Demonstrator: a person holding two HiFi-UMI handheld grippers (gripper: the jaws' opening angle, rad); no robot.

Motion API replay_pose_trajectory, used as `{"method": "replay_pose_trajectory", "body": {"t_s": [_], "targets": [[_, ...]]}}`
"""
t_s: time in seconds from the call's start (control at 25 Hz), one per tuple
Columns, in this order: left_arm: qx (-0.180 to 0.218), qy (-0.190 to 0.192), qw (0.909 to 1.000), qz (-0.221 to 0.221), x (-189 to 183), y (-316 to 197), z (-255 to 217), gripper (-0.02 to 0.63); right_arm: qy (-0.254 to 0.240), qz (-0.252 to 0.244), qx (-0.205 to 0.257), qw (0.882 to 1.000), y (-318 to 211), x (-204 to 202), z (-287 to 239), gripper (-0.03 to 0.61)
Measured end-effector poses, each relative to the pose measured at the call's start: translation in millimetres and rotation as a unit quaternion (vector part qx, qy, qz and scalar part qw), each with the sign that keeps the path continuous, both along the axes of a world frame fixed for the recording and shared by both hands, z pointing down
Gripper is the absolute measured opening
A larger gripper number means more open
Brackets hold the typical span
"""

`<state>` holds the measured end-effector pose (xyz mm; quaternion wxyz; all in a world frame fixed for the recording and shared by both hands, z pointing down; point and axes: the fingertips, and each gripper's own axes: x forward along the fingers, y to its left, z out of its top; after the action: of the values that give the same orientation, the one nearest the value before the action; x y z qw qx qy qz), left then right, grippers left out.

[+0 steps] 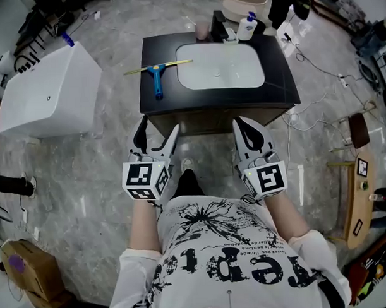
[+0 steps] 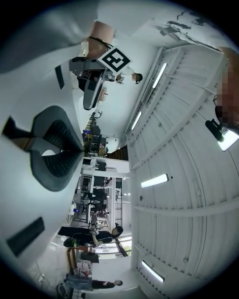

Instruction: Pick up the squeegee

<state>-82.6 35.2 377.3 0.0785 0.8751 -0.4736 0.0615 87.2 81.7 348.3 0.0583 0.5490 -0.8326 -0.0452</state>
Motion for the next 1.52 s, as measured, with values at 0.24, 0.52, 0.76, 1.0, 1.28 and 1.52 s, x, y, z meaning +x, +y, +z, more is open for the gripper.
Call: {"method": "replay_pose_trajectory", "body": {"t_s": [0.24,0.52,0.76,1.0,1.28,1.52], "targets": [[-0.020,-0.020,0.9995,0.010,-25.1,-140.8,14.8,0.353,0.006,0.003,-0.012,1.000,-142.6,-30.1,-0.6,0.014],[-0.072,-0.032,0.9968,0.011,-33.8,-239.8,51.5,0.353,0.003,0.004,-0.043,0.999,-243.5,-44.5,18.7,0.014],[-0.145,-0.057,0.9878,-0.003,-23.6,-296.0,114.0,0.353,0.008,-0.016,-0.091,0.996,-314.5,-37.1,59.3,0.014],[-0.216,-0.084,0.9720,-0.038,-15.1,-351.5,184.8,0.353,0.014,-0.062,-0.136,0.989,-385.5,-30.5,108.8,0.014],[-0.296,-0.101,0.9463,-0.082,-14.8,-389.3,251.2,0.352,0.026,-0.113,-0.172,0.978,-448.2,-29.0,155.9,0.014],[-0.338,-0.116,0.9281,-0.104,-15.4,-406.3,282.0,0.351,0.016,-0.125,-0.203,0.971,-474.2,-19.1,183.9,0.014]]}}
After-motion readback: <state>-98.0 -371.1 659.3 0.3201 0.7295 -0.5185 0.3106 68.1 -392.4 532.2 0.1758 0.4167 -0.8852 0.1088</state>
